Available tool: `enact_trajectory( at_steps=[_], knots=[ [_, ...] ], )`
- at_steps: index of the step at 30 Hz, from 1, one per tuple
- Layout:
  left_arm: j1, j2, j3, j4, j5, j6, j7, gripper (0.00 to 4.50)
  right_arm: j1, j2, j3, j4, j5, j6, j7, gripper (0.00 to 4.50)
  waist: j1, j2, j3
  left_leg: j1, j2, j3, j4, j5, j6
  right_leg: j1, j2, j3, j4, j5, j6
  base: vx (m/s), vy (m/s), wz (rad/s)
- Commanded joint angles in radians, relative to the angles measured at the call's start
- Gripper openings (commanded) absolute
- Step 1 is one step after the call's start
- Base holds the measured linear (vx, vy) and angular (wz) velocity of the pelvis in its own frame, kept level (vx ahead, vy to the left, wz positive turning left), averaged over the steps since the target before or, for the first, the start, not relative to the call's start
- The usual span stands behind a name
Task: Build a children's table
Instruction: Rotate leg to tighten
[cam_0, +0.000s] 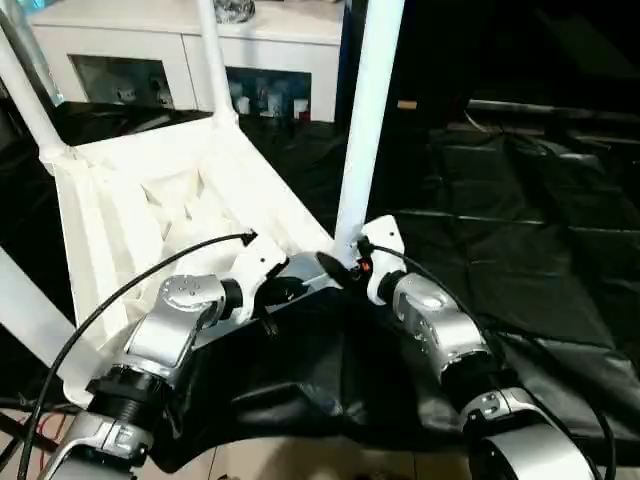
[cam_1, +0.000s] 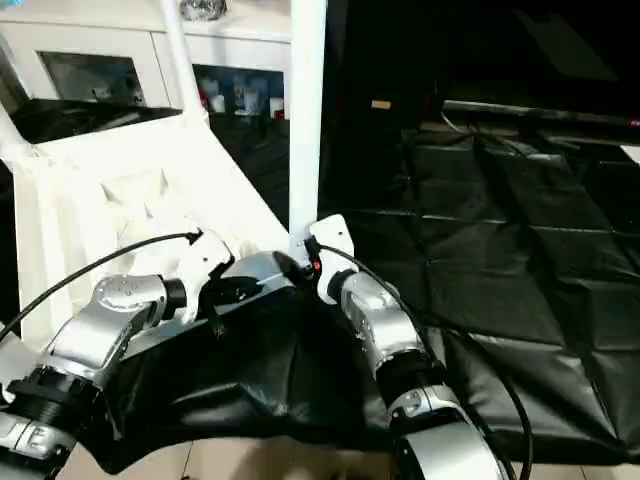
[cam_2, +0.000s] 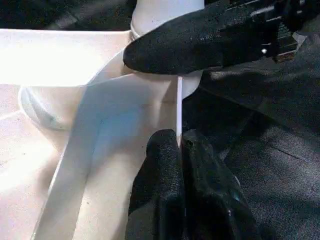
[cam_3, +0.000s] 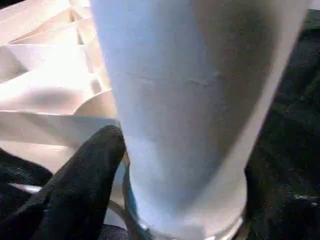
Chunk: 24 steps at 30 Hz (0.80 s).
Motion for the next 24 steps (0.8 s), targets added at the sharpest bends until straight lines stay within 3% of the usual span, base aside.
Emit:
enact_trajectory(
  at_steps=[1,12,16,24],
  knots=[
    [0.006,-0.031,-0.054,-0.046,-0.065,-0.052,-0.074,0.0,0.015,0.014,0.095,-0.017,-0.004,0.007,0.134,4.08,0.003,0.007,-0.053,-0.009,-0.014,0.015,-0.074,-0.266,0.014,0.054,-0.037,0.018,-0.081,-0.318,-0.163,0.0,0.0,0.0],
    [0.043,0.102,-0.072,-0.084,-0.092,-0.088,-0.308,0.0,0.07,-0.212,0.163,-0.195,0.04,0.038,0.571,4.08,0.021,0.01,-0.057,-0.009,-0.009,0.019,-0.07,-0.184,0.055,0.065,-0.035,0.016,-0.06,-0.129,-0.233,0.0,0.0,0.0],
    [0.046,0.142,-0.08,-0.085,-0.105,-0.098,-0.386,0.0,0.077,-0.264,0.17,-0.234,0.067,0.076,0.67,4.08,0.025,0.007,-0.057,-0.007,-0.008,0.022,-0.067,-0.188,0.06,0.066,-0.037,0.016,-0.061,-0.143,-0.239,0.0,0.0,0.0],
    [0.033,0.179,-0.088,-0.063,-0.113,-0.107,-0.463,0.0,0.078,-0.291,0.182,-0.278,0.078,0.115,0.738,3.24,0.031,0.007,-0.055,-0.003,-0.007,0.021,-0.069,-0.211,0.038,0.062,-0.039,0.017,-0.066,-0.215,-0.221,0.0,0.0,0.0]
  ],
)
